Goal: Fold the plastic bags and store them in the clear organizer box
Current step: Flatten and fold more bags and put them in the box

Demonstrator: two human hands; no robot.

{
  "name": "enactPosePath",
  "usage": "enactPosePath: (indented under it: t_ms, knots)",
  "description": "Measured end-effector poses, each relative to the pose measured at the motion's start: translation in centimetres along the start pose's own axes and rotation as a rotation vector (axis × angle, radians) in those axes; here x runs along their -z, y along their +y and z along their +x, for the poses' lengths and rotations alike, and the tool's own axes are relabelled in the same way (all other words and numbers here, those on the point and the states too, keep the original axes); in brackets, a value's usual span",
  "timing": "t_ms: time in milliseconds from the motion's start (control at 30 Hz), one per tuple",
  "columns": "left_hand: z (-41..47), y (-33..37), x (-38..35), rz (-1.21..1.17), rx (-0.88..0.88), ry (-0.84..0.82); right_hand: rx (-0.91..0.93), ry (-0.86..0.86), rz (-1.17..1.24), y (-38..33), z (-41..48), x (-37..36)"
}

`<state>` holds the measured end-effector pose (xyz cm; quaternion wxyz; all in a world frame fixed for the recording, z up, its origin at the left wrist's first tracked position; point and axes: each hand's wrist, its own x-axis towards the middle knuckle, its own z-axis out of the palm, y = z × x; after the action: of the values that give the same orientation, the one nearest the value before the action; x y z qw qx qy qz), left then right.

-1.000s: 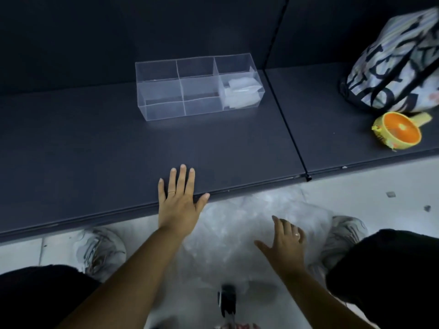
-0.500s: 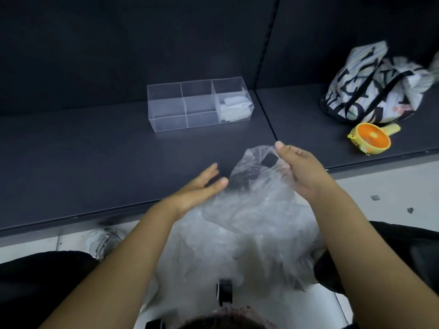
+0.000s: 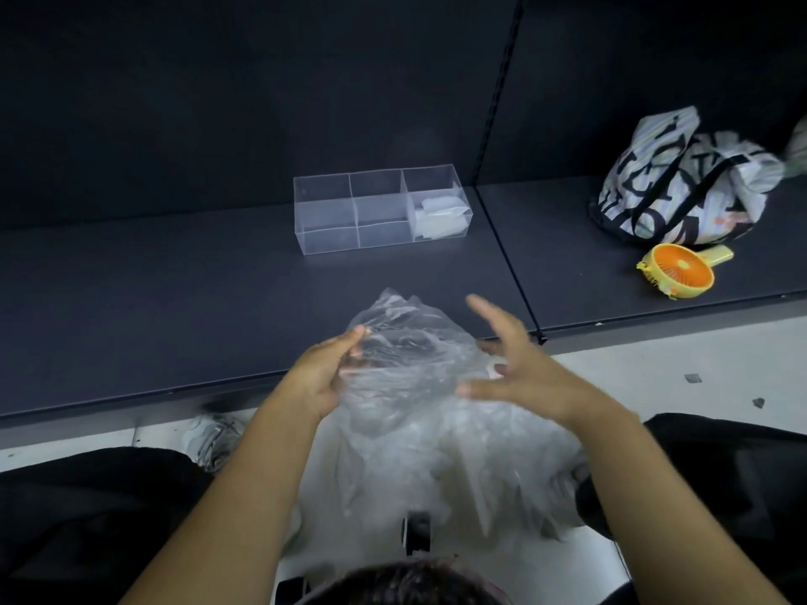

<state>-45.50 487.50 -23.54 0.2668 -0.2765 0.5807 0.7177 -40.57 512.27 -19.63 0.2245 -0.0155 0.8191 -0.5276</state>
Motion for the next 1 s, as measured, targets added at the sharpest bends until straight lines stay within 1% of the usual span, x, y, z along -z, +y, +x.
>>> enactPosePath:
  t_ms: [33, 67, 133, 200, 300, 333, 367, 400, 433, 467, 500, 533, 567, 600, 633, 667, 700, 733, 800, 867, 933, 967, 1000]
  knots:
    - [-0.2, -0.1, 0.2, -0.016, 0.043, -0.009, 0.031, 0.003, -0.105, 0.0, 0.4, -1.3]
    - [-0.3, -0.2, 0.3, -0.019, 0.077, -0.016, 0.057, 0.059, -0.149, 0.2, 1.0, -2.7]
    - [-0.4, -0.5, 0.5, 0.001, 0.117, 0.013, 0.066, 0.204, -0.117, 0.5, 1.8, -4.6]
    - [-0.3, -0.7, 0.9, -0.02, 0.131, 0.049, 0.015, 0.286, -0.066, 0.9, 2.2, -5.0]
    - [0.3, -0.7, 1.9, -0.098, 0.148, 0.074, -0.035, 0.318, 0.018, 1.1, 2.2, -3.8]
    - [0.5, -0.7, 2.3, -0.086, 0.124, 0.124, -0.039, 0.318, 0.066, 1.0, 2.1, -3.4]
    - [0.8, -0.7, 2.5, 0.008, 0.058, 0.219, -0.044, 0.322, 0.126, 0.8, 1.9, -3.0]
    - [1.3, -0.9, 2.7, 0.185, -0.056, 0.356, -0.057, 0.323, 0.2, 0.5, 1.8, -2.8]
    - [1.4, -0.8, 2.7, 0.374, -0.225, 0.484, -0.076, 0.315, 0.276, 0.1, 1.6, -2.6]
    - [0.9, -0.4, 2.3, 0.517, -0.426, 0.522, -0.099, 0.295, 0.344, -0.2, 1.5, -2.4]
    - [0.1, 0.3, 1.6, 0.591, -0.594, 0.416, -0.124, 0.264, 0.405, -0.6, 1.5, -2.3]
    - [-0.7, 1.0, 0.5, 0.649, -0.683, 0.205, -0.148, 0.23, 0.465, -1.1, 1.5, -2.2]
    - [-1.7, 1.7, -0.8, 0.741, -0.696, -0.028, -0.17, 0.197, 0.527, -1.5, 1.4, -2.2]
    - [-2.7, 2.1, -2.1, 0.855, -0.674, -0.212, -0.187, 0.17, 0.6, -1.9, 1.5, -2.2]
    - [-3.3, 2.2, -3.0, 0.936, -0.662, -0.315, -0.194, 0.156, 0.683, -2.2, 1.5, -2.1]
    - [-3.5, 2.0, -3.6, 0.953, -0.659, -0.342, -0.199, 0.165, 0.77, -2.5, 1.5, -2.0]
    - [-3.6, 1.9, -3.9, 0.902, -0.645, -0.326, -0.205, 0.202, 0.849, -2.7, 1.5, -1.8]
    - [-3.8, 1.9, -4.1, 0.8, -0.625, -0.293, -0.211, 0.266, 0.903, -2.8, 1.5, -1.5]
    - [-3.7, 1.5, -3.6, 0.634, -0.569, -0.229, -0.222, 0.439, 0.894, -2.5, 1.5, -0.8]
    - [-3.5, 1.4, -2.8, 0.589, -0.471, -0.197, -0.201, 0.549, 0.816, -1.8, 1.4, -0.2]
    - [-3.1, 1.2, -1.9, 0.521, -0.379, -0.181, -0.154, 0.552, 0.733, -1.3, 1.3, 0.6]
    - [-2.8, 1.0, -1.7, 0.476, -0.377, -0.122, -0.131, 0.515, 0.668, -1.1, 1.2, 1.0]
    - [-2.3, 0.9, -1.4, 0.475, -0.426, -0.005, -0.113, 0.455, 0.6, -1.0, 1.1, 1.4]
